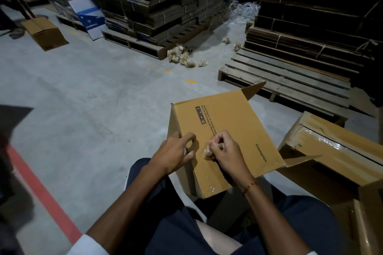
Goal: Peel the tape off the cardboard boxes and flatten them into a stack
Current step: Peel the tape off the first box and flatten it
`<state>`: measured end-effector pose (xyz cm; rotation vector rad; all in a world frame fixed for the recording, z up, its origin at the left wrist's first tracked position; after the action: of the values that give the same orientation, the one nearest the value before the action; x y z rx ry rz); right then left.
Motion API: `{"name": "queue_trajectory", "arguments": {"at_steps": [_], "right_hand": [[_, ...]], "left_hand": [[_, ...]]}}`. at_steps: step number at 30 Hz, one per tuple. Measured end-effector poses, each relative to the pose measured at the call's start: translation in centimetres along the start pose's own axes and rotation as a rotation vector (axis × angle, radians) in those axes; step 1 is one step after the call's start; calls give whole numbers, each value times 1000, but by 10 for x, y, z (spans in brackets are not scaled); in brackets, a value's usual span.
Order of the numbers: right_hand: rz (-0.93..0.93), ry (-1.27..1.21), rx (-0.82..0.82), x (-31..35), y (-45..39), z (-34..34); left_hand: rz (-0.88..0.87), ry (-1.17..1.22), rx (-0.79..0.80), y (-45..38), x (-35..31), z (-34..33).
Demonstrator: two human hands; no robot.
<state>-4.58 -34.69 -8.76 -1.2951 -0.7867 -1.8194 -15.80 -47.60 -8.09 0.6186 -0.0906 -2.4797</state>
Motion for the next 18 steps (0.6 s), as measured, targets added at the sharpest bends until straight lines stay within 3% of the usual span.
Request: {"name": "queue_trajectory", "arguments": {"at_steps": [7, 18], "right_hand": [[1, -40, 13, 0, -2, -5], [9, 37, -19, -2, -2, -4]], "left_hand": [[46, 282, -111, 8, 20, 7], [132, 305, -234, -9, 31, 11]]}}
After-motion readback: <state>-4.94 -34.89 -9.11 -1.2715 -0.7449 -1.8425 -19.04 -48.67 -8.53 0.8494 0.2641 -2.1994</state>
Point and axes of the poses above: each hand's wrist, its own y-axis away from the middle knuckle, its own z-axis out of the back of the hand, x = y × z, the point moved 9 cm from there along -y, towards the middle knuckle, and after that the axes turned 6 degrees about x, right-handed, at the moved point
